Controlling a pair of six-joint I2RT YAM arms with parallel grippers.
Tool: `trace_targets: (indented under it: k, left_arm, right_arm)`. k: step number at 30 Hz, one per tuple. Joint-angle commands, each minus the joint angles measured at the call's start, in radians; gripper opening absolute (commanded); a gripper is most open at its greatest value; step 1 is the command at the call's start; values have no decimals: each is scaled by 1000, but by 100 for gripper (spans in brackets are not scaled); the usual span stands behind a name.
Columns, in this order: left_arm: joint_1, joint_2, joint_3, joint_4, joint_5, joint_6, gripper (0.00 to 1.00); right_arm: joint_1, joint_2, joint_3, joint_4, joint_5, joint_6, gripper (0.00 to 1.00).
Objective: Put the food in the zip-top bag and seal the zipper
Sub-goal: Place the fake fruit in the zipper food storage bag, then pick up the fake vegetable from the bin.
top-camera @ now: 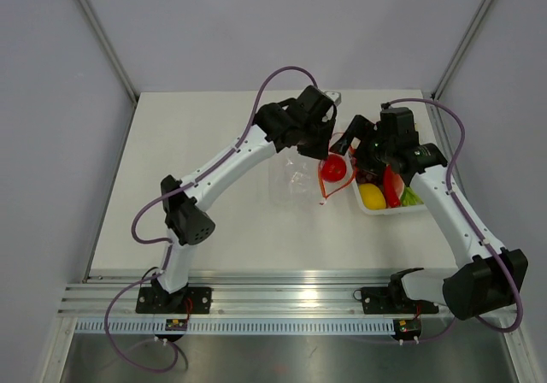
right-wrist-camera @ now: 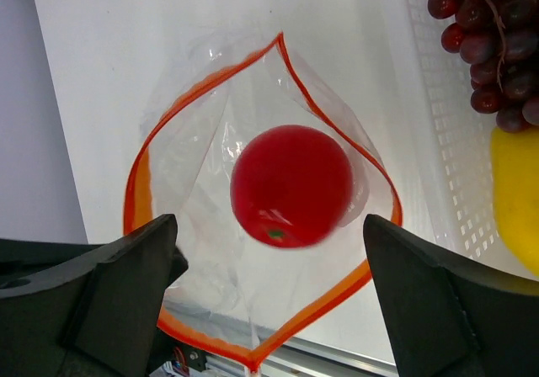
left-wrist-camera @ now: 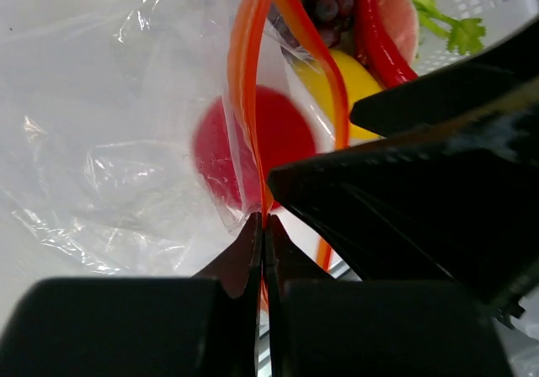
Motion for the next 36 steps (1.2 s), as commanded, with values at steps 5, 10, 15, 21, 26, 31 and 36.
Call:
trace_targets:
  k: [5,10,15,21,26,31,36]
  left_arm:
    - [11,-79,-14,69,57,-17,0]
    - [17,-94,-49,78,43,-17,0]
    - [24,-120,-106,94,32,-11,0]
    - [24,-128,-145,106,31,-5,0]
    - [24,-133,-165,113,29,1,0]
    - [24,-120,-168,112,38,-5,0]
    - [24,-108,-160,112,40,-8,0]
  right_arm:
    - [9,-36,77,-39,93,-45,99]
    - [-8,-53,132,-144,355,-130,88]
    - [-123,-7,97,-170,443,-200,79]
    - [-223,76,-9,-95,423,-243,70]
    - [-229,160,-51,-41,399,-246,58]
    - [-237,248,-103,0,402,-268,60]
    - [-238,315,-110,14,413,-292,61]
